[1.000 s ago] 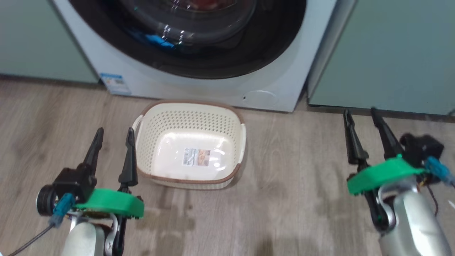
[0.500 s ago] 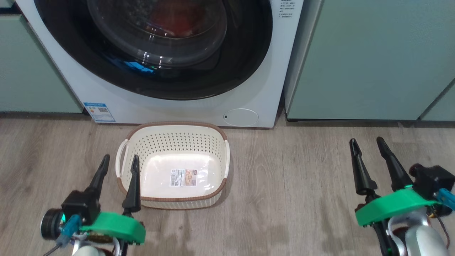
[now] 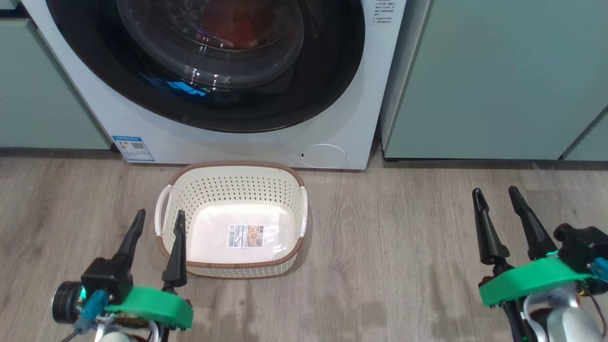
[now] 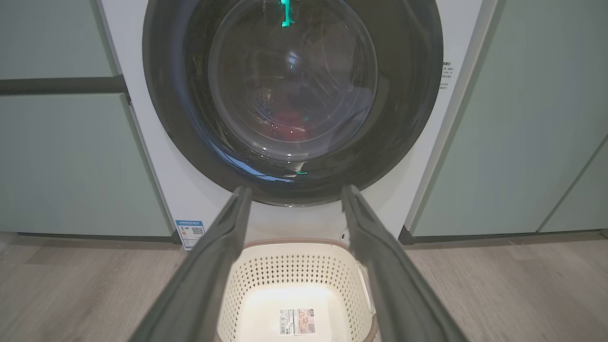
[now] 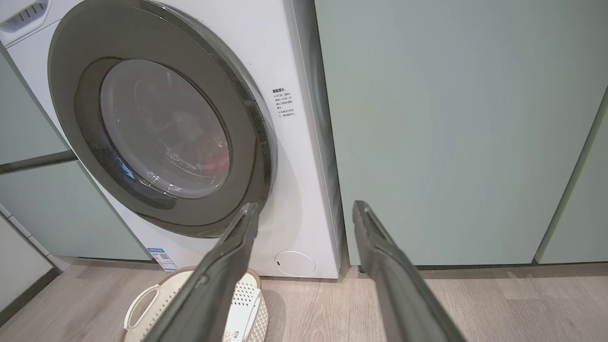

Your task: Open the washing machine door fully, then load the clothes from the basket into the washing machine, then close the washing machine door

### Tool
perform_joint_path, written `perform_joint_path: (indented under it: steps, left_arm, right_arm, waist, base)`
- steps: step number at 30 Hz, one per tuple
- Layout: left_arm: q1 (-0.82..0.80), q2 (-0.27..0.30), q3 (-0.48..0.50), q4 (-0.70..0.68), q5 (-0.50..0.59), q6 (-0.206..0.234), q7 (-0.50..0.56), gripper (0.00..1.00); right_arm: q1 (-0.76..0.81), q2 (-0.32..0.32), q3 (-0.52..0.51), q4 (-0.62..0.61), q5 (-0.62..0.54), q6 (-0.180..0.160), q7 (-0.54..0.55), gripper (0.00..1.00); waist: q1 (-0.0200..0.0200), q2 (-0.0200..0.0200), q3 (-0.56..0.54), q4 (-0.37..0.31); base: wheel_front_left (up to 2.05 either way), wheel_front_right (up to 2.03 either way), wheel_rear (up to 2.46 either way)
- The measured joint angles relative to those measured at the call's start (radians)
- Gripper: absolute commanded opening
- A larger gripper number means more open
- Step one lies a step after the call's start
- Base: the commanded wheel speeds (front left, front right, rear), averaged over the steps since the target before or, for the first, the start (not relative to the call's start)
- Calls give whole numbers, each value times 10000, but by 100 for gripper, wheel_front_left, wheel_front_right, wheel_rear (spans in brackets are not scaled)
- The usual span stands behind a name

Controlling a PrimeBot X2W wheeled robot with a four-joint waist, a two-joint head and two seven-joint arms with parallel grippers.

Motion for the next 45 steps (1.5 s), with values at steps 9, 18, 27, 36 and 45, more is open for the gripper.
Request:
perform_joint_path:
  steps: [9,18,27,36,45]
  left_arm:
    - [-1,44,-88,-13,-2,84,0,100]
    - [-3,67,-188,-13,-2,104,0,100]
    - [64,27,-270,376,-2,169,4,0]
    - [315,-31,-261,750,-842,151,196,0]
    - [282,-67,-142,865,-1873,44,456,0]
  right_arm:
    - [1,13,-75,-4,44,0,-8,100]
    - [4,17,-84,0,56,0,-12,100]
    - [69,27,-65,374,113,2,-12,0]
    - [289,35,-50,736,892,0,86,0]
    - [255,35,-50,901,1856,0,186,0]
  waist:
    - [0,0,46,24]
    - [0,0,49,49]
    - [0,0,44,67]
    - [0,0,14,43]
    - [0,0,-19,16]
  base:
    - [0,0,0]
    - [0,0,0]
    - [0,0,0]
    - [0,0,0]
    - [0,0,0]
